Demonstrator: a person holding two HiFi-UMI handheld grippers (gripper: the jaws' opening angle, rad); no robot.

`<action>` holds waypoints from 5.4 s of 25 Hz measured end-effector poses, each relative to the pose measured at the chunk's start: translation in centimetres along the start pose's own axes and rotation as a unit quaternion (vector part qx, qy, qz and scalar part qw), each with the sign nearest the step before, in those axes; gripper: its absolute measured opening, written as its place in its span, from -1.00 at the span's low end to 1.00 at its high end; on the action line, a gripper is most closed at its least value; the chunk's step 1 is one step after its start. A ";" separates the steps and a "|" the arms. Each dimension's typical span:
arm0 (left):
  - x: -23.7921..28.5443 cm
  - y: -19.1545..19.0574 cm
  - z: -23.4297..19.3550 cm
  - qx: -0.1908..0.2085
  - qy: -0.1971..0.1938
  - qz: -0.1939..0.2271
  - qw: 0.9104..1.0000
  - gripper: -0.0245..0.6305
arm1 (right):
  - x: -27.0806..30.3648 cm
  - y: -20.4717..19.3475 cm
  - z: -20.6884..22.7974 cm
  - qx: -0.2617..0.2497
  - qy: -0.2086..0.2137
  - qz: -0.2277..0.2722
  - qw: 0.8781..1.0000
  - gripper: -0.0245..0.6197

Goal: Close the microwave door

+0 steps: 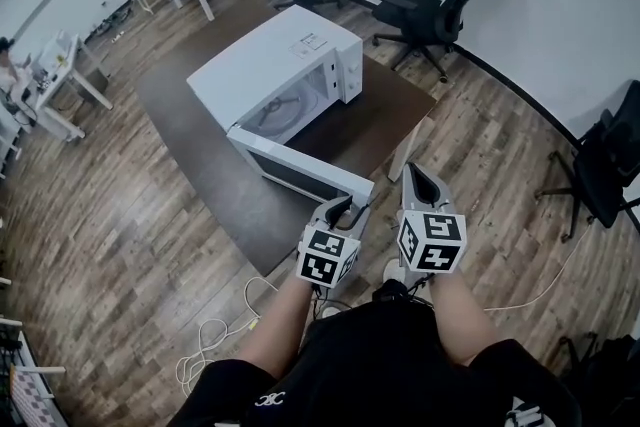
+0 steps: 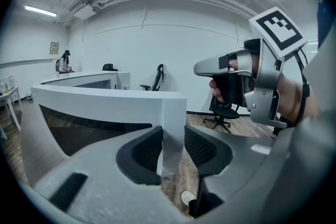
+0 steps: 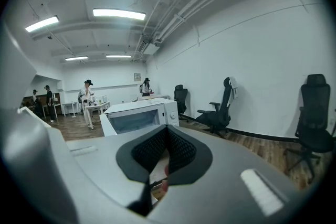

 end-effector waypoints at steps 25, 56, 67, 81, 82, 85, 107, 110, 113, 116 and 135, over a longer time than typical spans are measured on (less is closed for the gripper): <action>11.9 7.1 -4.1 -0.064 0.100 0.021 0.993 -0.48 | 8.9 2.0 9.4 0.006 0.036 -0.015 0.999 -0.90; 22.7 14.5 -17.7 -0.141 0.271 0.040 0.951 -0.60 | 18.6 5.6 17.4 -0.022 0.103 -0.026 0.994 -0.90; 23.6 15.1 -20.5 -0.143 0.309 0.043 0.939 -0.70 | 19.2 5.6 17.9 -0.030 0.114 -0.030 0.993 -0.90; 23.6 15.6 -22.4 -0.117 0.312 0.004 0.943 -0.79 | 18.4 5.6 17.7 -0.029 0.111 -0.027 0.993 -0.90; 23.6 15.6 -22.4 -0.116 0.311 0.003 0.943 -0.79 | 18.3 5.5 17.7 -0.029 0.110 -0.027 0.993 -0.90; 23.3 15.6 -22.2 -0.119 0.315 0.004 0.942 -0.82 | 17.8 5.5 17.3 -0.028 0.110 -0.026 0.993 -0.90; 10.5 18.1 -11.5 -0.096 0.257 0.104 0.956 -0.90 | 15.2 7.8 8.3 -0.012 0.187 0.016 0.982 -0.90; 7.8 18.2 -10.5 -0.098 0.265 0.117 0.952 -0.90 | 14.7 8.6 6.6 -0.009 0.198 0.030 0.980 -0.90; 5.2 18.0 -10.0 -0.100 0.276 0.134 0.946 -0.90 | 14.4 8.8 4.5 -0.021 0.214 0.034 0.976 -0.90; 3.2 17.8 -9.5 -0.091 0.283 0.142 0.944 -0.90 | 14.2 8.7 2.4 -0.036 0.238 0.031 0.970 -0.90; 0.4 15.9 -9.7 -0.092 0.282 0.118 0.948 -0.89 | 13.2 7.4 -2.0 -0.046 0.257 0.018 0.965 -0.90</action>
Point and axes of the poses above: the fingertips, and each gripper's own axes: x forward along the fingers, z to its right, y out of its top, the point moved 5 cm from there along -x, backward along the fingers, and after that the axes turned 1 degree about y, right-handed, at the moved point
